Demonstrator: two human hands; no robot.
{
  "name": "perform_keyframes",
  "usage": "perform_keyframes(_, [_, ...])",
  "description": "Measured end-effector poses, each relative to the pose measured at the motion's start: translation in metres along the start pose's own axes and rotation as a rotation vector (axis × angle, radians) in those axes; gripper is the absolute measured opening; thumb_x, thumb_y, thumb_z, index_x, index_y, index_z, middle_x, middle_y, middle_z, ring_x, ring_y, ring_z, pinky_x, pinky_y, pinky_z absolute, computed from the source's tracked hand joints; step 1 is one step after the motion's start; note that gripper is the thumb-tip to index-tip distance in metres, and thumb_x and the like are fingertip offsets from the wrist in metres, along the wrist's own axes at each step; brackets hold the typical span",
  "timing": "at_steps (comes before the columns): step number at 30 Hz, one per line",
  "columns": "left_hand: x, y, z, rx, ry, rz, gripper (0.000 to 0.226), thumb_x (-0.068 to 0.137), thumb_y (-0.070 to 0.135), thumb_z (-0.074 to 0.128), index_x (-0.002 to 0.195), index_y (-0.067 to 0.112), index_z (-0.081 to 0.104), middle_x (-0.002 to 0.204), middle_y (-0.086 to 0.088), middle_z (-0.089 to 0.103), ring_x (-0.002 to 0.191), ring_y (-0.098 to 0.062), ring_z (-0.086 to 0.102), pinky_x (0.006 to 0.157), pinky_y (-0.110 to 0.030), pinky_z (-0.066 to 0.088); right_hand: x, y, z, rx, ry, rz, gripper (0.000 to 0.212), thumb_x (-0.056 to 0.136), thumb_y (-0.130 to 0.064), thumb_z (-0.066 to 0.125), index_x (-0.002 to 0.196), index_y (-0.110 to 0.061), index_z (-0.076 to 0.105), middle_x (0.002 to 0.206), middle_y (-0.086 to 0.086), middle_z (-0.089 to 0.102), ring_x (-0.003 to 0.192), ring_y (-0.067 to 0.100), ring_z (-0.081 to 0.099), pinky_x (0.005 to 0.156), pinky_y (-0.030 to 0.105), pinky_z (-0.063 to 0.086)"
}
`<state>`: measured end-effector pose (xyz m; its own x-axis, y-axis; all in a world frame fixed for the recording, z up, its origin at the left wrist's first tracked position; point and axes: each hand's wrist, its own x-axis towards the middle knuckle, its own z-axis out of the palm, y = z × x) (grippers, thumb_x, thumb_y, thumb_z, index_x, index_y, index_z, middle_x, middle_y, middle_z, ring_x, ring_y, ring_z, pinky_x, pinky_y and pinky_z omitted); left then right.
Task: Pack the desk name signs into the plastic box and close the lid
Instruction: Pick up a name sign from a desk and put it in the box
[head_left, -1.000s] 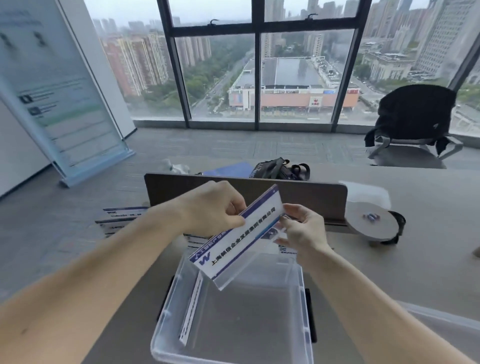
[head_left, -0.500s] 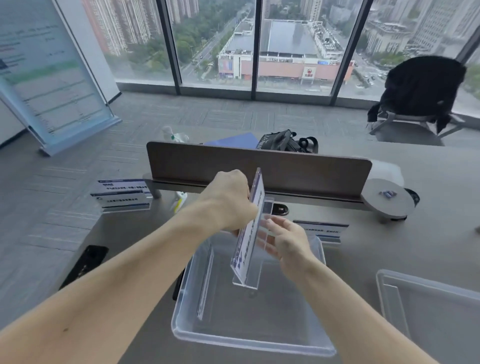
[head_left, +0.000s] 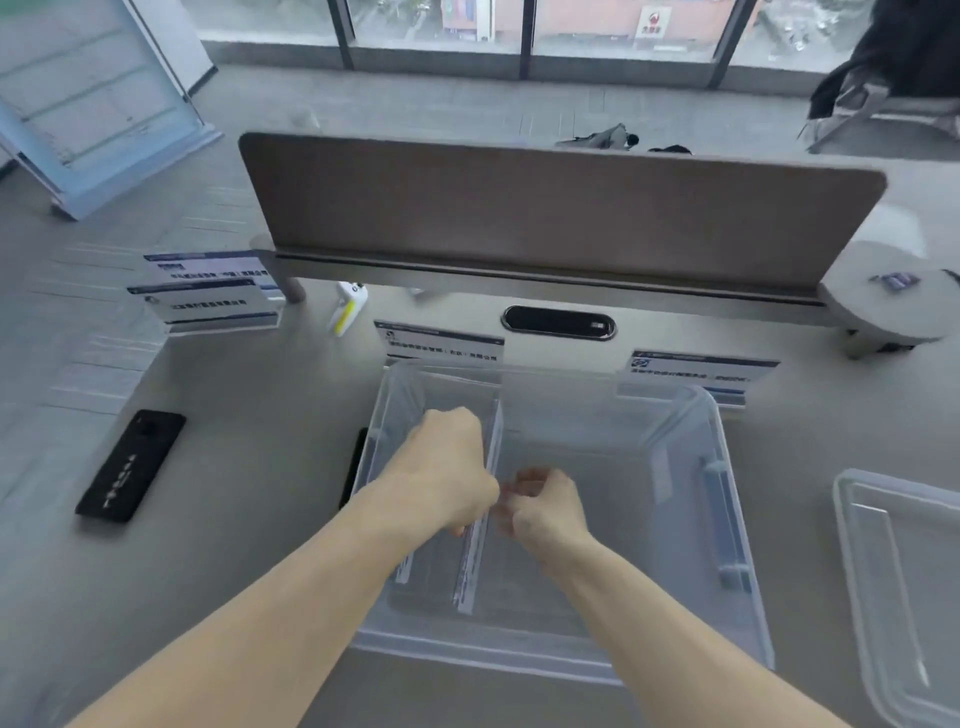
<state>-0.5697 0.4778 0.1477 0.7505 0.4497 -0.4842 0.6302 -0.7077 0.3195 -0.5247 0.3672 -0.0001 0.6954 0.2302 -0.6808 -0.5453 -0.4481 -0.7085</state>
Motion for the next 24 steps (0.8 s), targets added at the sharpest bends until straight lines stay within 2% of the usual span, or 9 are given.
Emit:
perform_keyframes(4, [0.025, -0.018, 0.032, 0.007, -0.033, -0.039, 0.035, 0.079, 0.0, 0.064, 0.054, 0.013, 0.043, 0.047, -0.007, 0.053, 0.052, -0.029, 0.074, 0.042, -0.024, 0.047, 0.042, 0.026, 0.011, -0.117, -0.033, 0.035, 0.025, 0.068, -0.017, 0.071, 0.086, -0.023, 0.055, 0.101, 0.01, 0.07, 0.096, 0.038, 0.071, 0.082, 0.058, 0.06])
perform_keyframes(8, [0.044, -0.032, 0.053, 0.011, -0.019, -0.07, 0.036, 0.084, 0.004, 0.065, 0.058, 0.012, 0.042, 0.057, -0.004, 0.049, 0.043, -0.022, 0.05, 0.041, -0.024, 0.039, 0.031, 0.01, 0.016, -0.092, -0.063, 0.056, 0.034, 0.081, -0.004, 0.063, 0.115, -0.008, 0.071, 0.115, 0.019, 0.07, 0.1, 0.033, 0.068, 0.093, 0.058, 0.056])
perform_keyframes(11, [0.051, -0.036, 0.064, 0.036, -0.005, -0.086, 0.028, 0.087, 0.007, 0.065, 0.066, 0.011, 0.048, 0.066, -0.005, 0.052, 0.049, -0.019, 0.047, 0.042, -0.026, 0.036, 0.031, 0.014, 0.021, -0.107, -0.092, 0.063, 0.012, 0.086, 0.002, 0.058, 0.092, 0.001, 0.069, 0.1, 0.024, 0.069, 0.092, 0.031, 0.066, 0.096, 0.06, 0.052])
perform_keyframes(15, [0.054, -0.036, 0.072, 0.047, 0.009, -0.087, 0.029, 0.088, 0.008, 0.065, 0.068, 0.012, 0.045, 0.069, -0.004, 0.052, 0.053, -0.018, 0.049, 0.041, -0.026, 0.033, 0.028, 0.016, 0.028, -0.125, -0.087, 0.055, 0.022, 0.086, 0.001, 0.058, 0.104, 0.014, 0.058, 0.108, 0.033, 0.068, 0.1, 0.041, 0.068, 0.087, 0.054, 0.056])
perform_keyframes(16, [0.055, -0.036, 0.073, 0.044, 0.019, -0.084, 0.03, 0.088, 0.007, 0.065, 0.066, 0.012, 0.045, 0.067, -0.004, 0.051, 0.052, -0.018, 0.049, 0.04, -0.026, 0.032, 0.026, 0.015, 0.027, -0.132, -0.089, 0.047, 0.023, 0.087, 0.002, 0.058, 0.106, 0.015, 0.059, 0.101, 0.031, 0.07, 0.099, 0.042, 0.069, 0.087, 0.054, 0.055])
perform_keyframes(19, [0.056, -0.037, 0.075, 0.044, 0.031, -0.086, 0.034, 0.089, 0.008, 0.066, 0.064, 0.013, 0.044, 0.064, -0.004, 0.05, 0.051, -0.019, 0.049, 0.042, -0.026, 0.033, 0.026, 0.018, 0.025, -0.143, -0.13, 0.048, 0.016, 0.092, 0.002, 0.056, 0.103, 0.011, 0.064, 0.075, 0.0, 0.063, 0.092, 0.033, 0.067, 0.093, 0.054, 0.052])
perform_keyframes(20, [0.056, -0.038, 0.076, 0.047, 0.031, -0.093, 0.033, 0.09, 0.009, 0.066, 0.065, 0.014, 0.044, 0.066, -0.003, 0.051, 0.053, -0.019, 0.05, 0.044, -0.027, 0.036, 0.027, 0.021, 0.026, -0.139, -0.139, 0.049, 0.019, 0.093, 0.002, 0.055, 0.107, 0.011, 0.064, 0.076, 0.002, 0.065, 0.092, 0.031, 0.066, 0.096, 0.054, 0.051])
perform_keyframes(22, [0.055, -0.04, 0.074, 0.055, 0.033, -0.11, 0.032, 0.09, 0.011, 0.067, 0.068, 0.016, 0.045, 0.068, -0.003, 0.052, 0.054, -0.019, 0.051, 0.048, -0.029, 0.04, 0.029, 0.025, 0.029, -0.14, -0.152, 0.042, 0.026, 0.092, -0.001, 0.054, 0.112, 0.015, 0.058, 0.095, 0.025, 0.07, 0.094, 0.031, 0.067, 0.09, 0.051, 0.053])
perform_keyframes(24, [0.054, -0.043, 0.071, 0.069, 0.039, -0.127, 0.033, 0.091, 0.011, 0.067, 0.069, 0.016, 0.044, 0.069, -0.002, 0.051, 0.053, -0.015, 0.048, 0.049, -0.029, 0.039, 0.03, 0.029, 0.034, -0.129, -0.183, 0.038, 0.03, 0.094, -0.002, 0.054, 0.119, 0.013, 0.057, 0.111, 0.029, 0.068, 0.098, 0.032, 0.066, 0.087, 0.047, 0.052])
